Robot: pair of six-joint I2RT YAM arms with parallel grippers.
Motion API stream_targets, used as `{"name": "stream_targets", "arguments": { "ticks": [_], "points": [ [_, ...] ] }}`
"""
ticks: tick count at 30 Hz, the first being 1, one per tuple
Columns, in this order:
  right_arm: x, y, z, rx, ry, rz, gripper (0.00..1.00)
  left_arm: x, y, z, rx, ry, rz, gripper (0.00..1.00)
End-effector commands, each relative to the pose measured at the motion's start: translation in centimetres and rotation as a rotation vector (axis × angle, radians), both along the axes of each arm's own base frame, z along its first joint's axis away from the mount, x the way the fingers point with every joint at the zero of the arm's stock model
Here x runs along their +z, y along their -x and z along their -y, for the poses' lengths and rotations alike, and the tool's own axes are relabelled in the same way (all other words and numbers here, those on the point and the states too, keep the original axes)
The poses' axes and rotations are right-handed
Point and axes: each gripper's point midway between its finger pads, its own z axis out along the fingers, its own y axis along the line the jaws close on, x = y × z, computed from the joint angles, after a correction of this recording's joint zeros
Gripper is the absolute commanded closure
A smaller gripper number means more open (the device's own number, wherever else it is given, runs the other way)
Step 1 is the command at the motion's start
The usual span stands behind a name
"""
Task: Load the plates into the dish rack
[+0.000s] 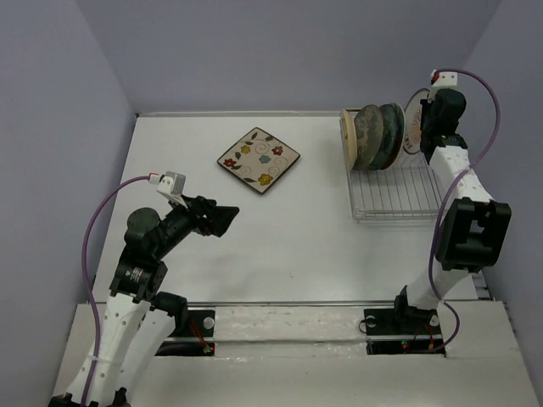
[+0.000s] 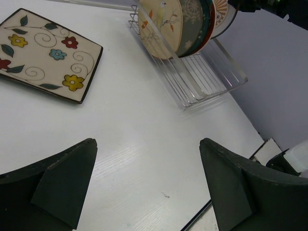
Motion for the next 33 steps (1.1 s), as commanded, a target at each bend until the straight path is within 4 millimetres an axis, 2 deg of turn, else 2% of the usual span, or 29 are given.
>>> {"name": "stream_targets", "arguments": {
  "ticks": [1, 5, 11, 13, 14, 16, 17, 19, 20, 21, 22, 23, 26, 27, 29, 30, 31, 33],
  "points": [
    [1.8, -1.3, -1.6, 0.044, 0.057, 0.067, 0.93, 0.0, 0.2, 0.3, -0.018, -0.003, 0.015, 0.01],
    [-0.6, -1.5, -2.0, 0.036, 0.08, 0.012, 0.93, 0.1, 0.1, 0.2, -0.012, -0.001, 0.014, 0.01],
    [-3.2, -1.3, -1.8, 0.017, 0.071, -0.031, 0.91, 0.0, -0.1, 0.1, 0.0, -0.003, 0.009, 0.01],
    [-3.9, -1.2, -1.8, 0.006, 0.053, -0.042, 0.84, -0.1, -0.4, -0.2, 0.02, -0.003, 0.003, 0.01],
    [-4.4, -1.2, -1.7, -0.008, 0.03, -0.045, 0.71, -0.2, -0.7, -0.4, 0.039, -0.006, -0.005, 0.01],
    [-4.6, -1.1, -1.5, -0.048, -0.005, -0.042, 0.57, -0.7, -1.4, -0.5, 0.054, -0.003, -0.043, 0.01],
    [-4.4, -1.0, -1.3, -0.066, -0.017, -0.048, 0.42, -1.1, -1.8, -0.4, 0.063, 0.007, -0.074, 0.01],
    [-3.7, -0.8, -1.0, -0.105, -0.045, -0.033, 0.3, -1.2, -2.2, -0.2, 0.063, 0.021, -0.096, 0.01],
    [-3.6, -0.6, -1.0, -0.132, -0.085, -0.024, 0.2, -1.0, -2.6, -0.1, 0.071, 0.037, -0.097, 0.01],
    [-2.6, -0.2, -0.6, -0.17, -0.094, -0.01, 0.15, -1.7, -3.0, 0.1, 0.077, 0.068, -0.139, 0.01],
    [-2.6, 0.3, -0.6, -0.209, -0.144, -0.009, 0.1, -0.9, -3.5, 0.4, 0.074, 0.099, -0.111, 0.01],
    [-1.1, 0.8, -0.3, -0.24, -0.158, 0.024, 0.08, -1.5, -4.0, 0.6, 0.085, 0.121, -0.15, 0.01],
    [0.1, 2.3, -0.6, -0.296, -0.272, 0.094, 0.05, -2.0, -5.9, 0.4, 0.145, 0.151, -0.185, 0.01],
    [0.9, 3.5, -0.9, -0.295, -0.299, 0.121, 0.05, -2.2, -6.1, 0.5, 0.163, 0.201, -0.218, 0.01],
    [1.4, 4.7, -1.4, -0.309, -0.377, 0.172, 0.04, -1.7, -6.8, 0.3, 0.196, 0.26, -0.207, 0.04],
    [1.6, 5.3, -1.9, -0.295, -0.405, 0.184, 0.04, -1.2, -7.4, 0.2, 0.22, 0.286, -0.184, 0.08],
    [2.0, 6.5, -2.3, -0.292, -0.449, 0.213, 0.04, -1.5, -8.2, -0.6, 0.288, 0.3, -0.184, 0.1],
    [2.3, 7.5, -3.2, -0.26, -0.5, 0.239, 0.04, -2.8, -9.8, -1.0, 0.351, 0.281, -0.212, 0.14]
  ]
}}
